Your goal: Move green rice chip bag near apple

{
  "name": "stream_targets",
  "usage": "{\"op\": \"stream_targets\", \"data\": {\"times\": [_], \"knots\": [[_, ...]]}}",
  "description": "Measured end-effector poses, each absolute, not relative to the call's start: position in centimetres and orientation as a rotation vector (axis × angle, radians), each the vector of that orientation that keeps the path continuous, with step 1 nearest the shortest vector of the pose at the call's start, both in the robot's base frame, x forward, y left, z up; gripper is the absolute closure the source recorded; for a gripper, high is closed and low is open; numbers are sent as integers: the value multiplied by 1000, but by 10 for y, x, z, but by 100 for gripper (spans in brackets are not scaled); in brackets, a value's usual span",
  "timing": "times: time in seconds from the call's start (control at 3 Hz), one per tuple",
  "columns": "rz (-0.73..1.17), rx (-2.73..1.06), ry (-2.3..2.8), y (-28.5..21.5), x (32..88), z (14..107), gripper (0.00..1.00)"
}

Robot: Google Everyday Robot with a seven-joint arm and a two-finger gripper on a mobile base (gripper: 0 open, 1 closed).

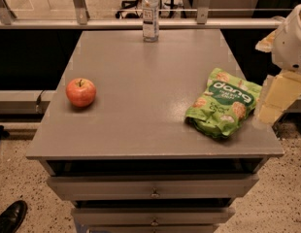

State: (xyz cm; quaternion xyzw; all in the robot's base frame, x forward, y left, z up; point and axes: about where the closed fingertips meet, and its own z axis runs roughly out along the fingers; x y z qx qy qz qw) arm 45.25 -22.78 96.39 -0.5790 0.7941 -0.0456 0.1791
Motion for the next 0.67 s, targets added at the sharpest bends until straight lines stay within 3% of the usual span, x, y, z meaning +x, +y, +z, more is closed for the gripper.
{"op": "stream_targets", "data": {"times": [0.67], "knots": [[-104,-1366,2437,-209,462,911,0]]}}
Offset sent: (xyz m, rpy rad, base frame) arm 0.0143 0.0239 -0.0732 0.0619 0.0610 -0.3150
